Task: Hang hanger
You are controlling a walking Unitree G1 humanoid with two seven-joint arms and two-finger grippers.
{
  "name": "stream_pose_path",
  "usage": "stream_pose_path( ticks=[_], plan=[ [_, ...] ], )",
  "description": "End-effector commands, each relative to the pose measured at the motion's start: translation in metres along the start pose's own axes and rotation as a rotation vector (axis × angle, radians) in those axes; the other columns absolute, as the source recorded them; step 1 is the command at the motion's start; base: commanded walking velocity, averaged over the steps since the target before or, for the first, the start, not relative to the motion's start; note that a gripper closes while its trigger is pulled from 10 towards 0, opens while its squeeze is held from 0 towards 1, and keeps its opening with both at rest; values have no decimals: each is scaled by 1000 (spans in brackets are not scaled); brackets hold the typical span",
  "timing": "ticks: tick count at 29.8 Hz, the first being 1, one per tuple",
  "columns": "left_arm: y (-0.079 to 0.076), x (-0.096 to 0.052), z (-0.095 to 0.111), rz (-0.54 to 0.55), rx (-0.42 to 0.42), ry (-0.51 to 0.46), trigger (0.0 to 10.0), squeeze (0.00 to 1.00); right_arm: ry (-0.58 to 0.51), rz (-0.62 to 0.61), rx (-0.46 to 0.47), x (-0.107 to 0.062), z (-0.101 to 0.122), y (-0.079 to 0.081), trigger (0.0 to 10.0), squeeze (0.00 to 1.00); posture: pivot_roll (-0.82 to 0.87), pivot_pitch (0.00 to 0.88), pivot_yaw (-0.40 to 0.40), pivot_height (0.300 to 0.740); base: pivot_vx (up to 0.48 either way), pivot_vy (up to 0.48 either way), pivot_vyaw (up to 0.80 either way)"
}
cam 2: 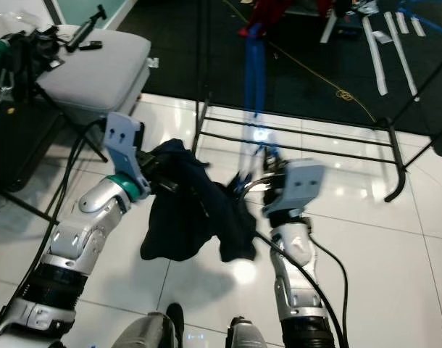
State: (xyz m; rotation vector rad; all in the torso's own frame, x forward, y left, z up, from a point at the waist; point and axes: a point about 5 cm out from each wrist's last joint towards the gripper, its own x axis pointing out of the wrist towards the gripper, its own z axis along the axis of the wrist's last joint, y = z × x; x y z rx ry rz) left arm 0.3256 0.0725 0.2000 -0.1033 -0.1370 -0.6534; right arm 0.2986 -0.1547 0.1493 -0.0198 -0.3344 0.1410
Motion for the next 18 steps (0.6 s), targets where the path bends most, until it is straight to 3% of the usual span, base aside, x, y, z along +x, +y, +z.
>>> stream_pose_path(
  ticks=[1,4,5,9,10,11,13,14,16,18],
  plan=[
    [-14,-1,6,-73,-25,-18,0,0,36,53,-43,1,-5,5,0,0,-29,151,102,740,0,0,0],
    [-26,2,13,-114,-40,-37,0,0,33,76,-45,4,-4,10,0,0,-27,149,99,740,0,0,0],
    [-42,4,21,-166,-63,-53,0,0,-28,88,-23,13,5,17,0,0,-25,142,99,740,0,0,0],
    [-41,1,14,-138,-38,-13,0,0,-63,89,-2,21,14,16,0,0,-25,142,99,740,0,0,0],
    [-23,-1,4,1,-21,36,0,0,-21,88,-28,21,10,12,0,0,-31,134,97,740,0,0,0],
    [-23,-1,4,1,-21,36,0,0,-21,88,-28,21,10,12,0,0,-31,134,97,740,0,0,0],
    [14,-14,-15,263,1,116,0,0,108,87,-56,16,-5,6,0,0,-32,126,96,740,0,0,0],
    [14,-14,-15,263,1,116,0,0,108,87,-56,16,-5,6,0,0,-32,126,96,740,0,0,0],
    [43,-34,-32,465,-5,172,0,0,197,53,-56,6,-20,-1,0,0,-31,122,95,740,0,0,0],
    [49,-40,-36,511,-16,183,0,0,215,38,-50,3,-24,-3,0,0,-31,122,95,740,0,0,0]
  ],
)
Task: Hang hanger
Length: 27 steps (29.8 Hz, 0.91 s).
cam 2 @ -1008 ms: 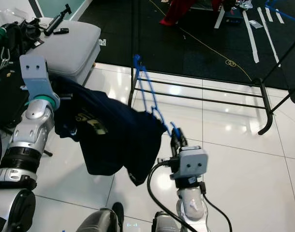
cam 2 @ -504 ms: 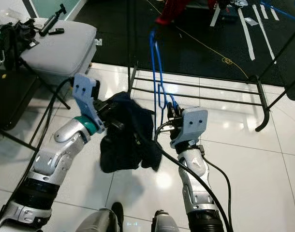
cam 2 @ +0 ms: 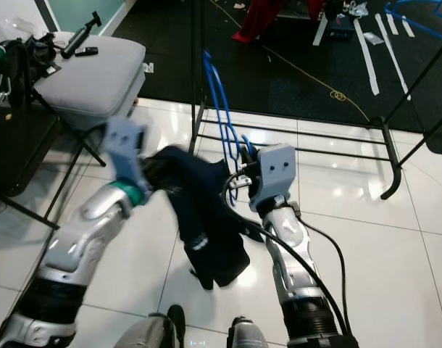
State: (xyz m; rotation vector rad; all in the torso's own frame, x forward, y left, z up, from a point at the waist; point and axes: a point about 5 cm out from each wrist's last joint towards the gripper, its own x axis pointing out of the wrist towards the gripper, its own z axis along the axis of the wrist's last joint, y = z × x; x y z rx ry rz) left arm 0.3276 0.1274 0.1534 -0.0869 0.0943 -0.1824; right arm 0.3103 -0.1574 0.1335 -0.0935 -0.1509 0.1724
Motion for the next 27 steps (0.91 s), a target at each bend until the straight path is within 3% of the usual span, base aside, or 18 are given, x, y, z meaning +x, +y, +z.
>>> stream_pose_path(
  ticks=[1,2,3,5,6,10,12,13,16,19,22,27],
  plan=[
    [2,-1,2,29,-1,-24,0,0,28,-5,6,-1,-5,1,0,0,-31,122,95,740,0,0,0],
    [28,-6,-12,169,5,11,0,0,38,-70,11,-7,-11,-6,0,0,-31,114,90,740,0,0,0],
    [44,-12,-21,260,15,35,10000,0,41,-116,14,-11,-14,-10,10000,0,-31,114,90,740,0,0,0],
    [44,-12,-21,260,15,35,10000,0,41,-116,14,-11,-14,-10,10000,0,-31,114,90,740,0,0,0],
    [64,-19,-30,378,15,72,10000,0,74,-175,29,-16,-21,-18,10000,0,-31,108,80,740,0,0,0],
    [79,-28,-34,483,0,86,10000,0,171,-227,36,-19,-35,-26,10000,0,-23,95,54,740,0,0,0],
    [79,-28,-34,483,0,86,10000,0,171,-227,36,-19,-35,-26,10000,0,-23,95,54,740,0,0,0],
    [81,-28,-34,497,21,93,10000,0,213,-225,18,-18,-39,-27,10000,0,-19,87,42,740,0,0,0],
    [79,-26,-32,472,119,75,10000,0,203,-180,-26,-11,-36,-22,10000,0,-18,78,33,740,0,0,0],
    [76,-24,-31,441,108,53,10000,0,185,-166,-46,-7,-32,-20,10000,0,-23,64,24,740,0,0,0],
    [64,-19,-25,370,48,22,10000,0,137,-148,-59,5,-21,-11,10000,0,-24,55,15,740,0,0,800],
    [58,-16,-22,366,38,12,10000,0,129,-116,-39,8,-19,-3,10000,0,-18,55,9,740,0,0,800]
  ],
)
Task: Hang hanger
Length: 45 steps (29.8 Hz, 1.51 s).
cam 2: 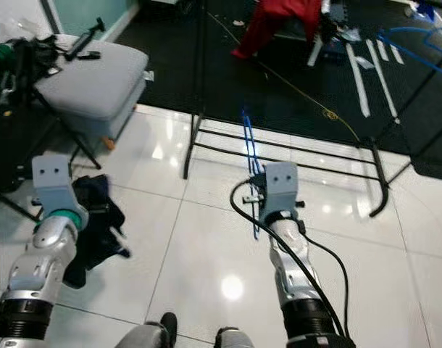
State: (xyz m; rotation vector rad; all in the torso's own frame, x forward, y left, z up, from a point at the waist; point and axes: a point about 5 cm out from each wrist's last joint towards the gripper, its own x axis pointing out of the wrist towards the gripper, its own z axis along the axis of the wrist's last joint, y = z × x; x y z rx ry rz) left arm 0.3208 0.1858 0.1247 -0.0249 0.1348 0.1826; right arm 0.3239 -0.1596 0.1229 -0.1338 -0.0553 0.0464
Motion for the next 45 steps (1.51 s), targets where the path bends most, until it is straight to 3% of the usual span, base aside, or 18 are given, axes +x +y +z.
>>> stream_pose_path(
  ticks=[1,8,13,20,21,27,32,33,38,45],
  plan=[
    [-4,-1,4,-11,-15,-25,10000,0,26,13,2,-2,-7,1,10000,0,-11,57,12,740,0,0,800],
    [-14,2,-3,-45,12,23,10000,0,21,-23,23,-1,-6,-3,10000,0,-28,48,39,740,0,0,800],
    [-10,12,3,-58,77,8,10000,0,27,-119,121,-2,-6,-12,10000,0,-42,63,49,740,0,0,800],
    [-3,10,5,-39,39,0,10000,0,44,-88,80,-1,-8,-7,10000,0,-51,54,31,740,0,0,800],
    [-3,10,1,-32,49,4,10000,0,73,-50,39,2,-11,-1,10000,0,-49,44,15,740,0,0,800],
    [-2,12,-1,-21,58,-11,10000,0,44,-50,46,8,1,2,10000,0,-56,34,-29,740,0,0,800],
    [-6,14,-4,-27,77,-1,10000,0,36,-68,47,11,5,-3,10000,0,-53,38,-20,740,0,0,800],
    [-11,13,-5,-41,80,1,10000,0,45,-60,57,11,-2,-2,10000,0,-32,32,20,740,0,0,800],
    [-17,11,-5,-70,106,-7,10000,0,77,-45,58,9,-16,-1,10000,0,-18,35,35,740,0,0,800],
    [-8,10,0,-40,121,-31,10000,0,80,-39,66,9,-16,1,10000,0,-14,42,23,740,0,0,800]
  ],
)
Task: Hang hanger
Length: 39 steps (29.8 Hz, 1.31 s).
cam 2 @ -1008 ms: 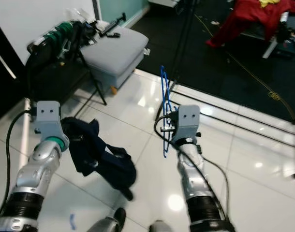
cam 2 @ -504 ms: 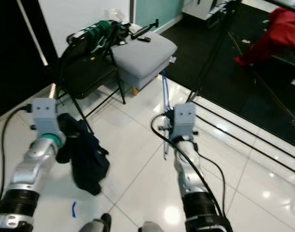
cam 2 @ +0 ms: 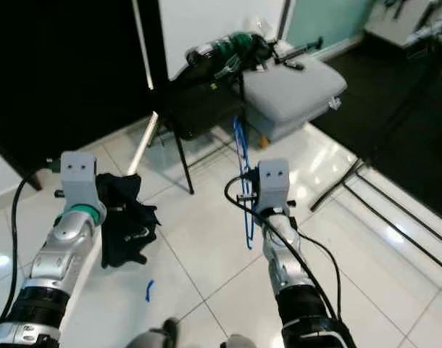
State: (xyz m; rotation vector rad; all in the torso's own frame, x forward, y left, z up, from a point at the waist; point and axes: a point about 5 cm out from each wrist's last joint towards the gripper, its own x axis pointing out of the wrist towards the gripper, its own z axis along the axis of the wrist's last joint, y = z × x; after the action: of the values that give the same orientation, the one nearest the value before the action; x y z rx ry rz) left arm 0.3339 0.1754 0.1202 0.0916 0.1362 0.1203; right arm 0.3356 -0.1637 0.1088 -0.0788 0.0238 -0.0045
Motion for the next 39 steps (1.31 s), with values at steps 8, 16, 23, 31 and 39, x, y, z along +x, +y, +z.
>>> stream_pose_path(
  ticks=[8,16,23,31,39],
  plan=[
    [8,-5,5,44,-13,-34,10000,0,-24,68,19,-4,2,14,10000,0,-7,47,26,740,0,0,800],
    [9,-11,1,55,-22,-27,10000,0,14,109,8,-4,-7,19,10000,0,8,56,14,740,0,0,800],
    [8,-17,-2,70,-56,-20,10000,0,30,154,18,-6,-10,28,10000,0,24,64,3,740,0,0,800],
    [11,-20,-4,87,-50,-4,10000,0,28,184,24,-4,-8,34,10000,0,35,71,-5,740,0,0,800],
    [11,-22,-2,94,-52,-6,10000,0,34,214,47,-7,-11,35,10000,0,36,76,-9,740,0,0,800]
  ],
)
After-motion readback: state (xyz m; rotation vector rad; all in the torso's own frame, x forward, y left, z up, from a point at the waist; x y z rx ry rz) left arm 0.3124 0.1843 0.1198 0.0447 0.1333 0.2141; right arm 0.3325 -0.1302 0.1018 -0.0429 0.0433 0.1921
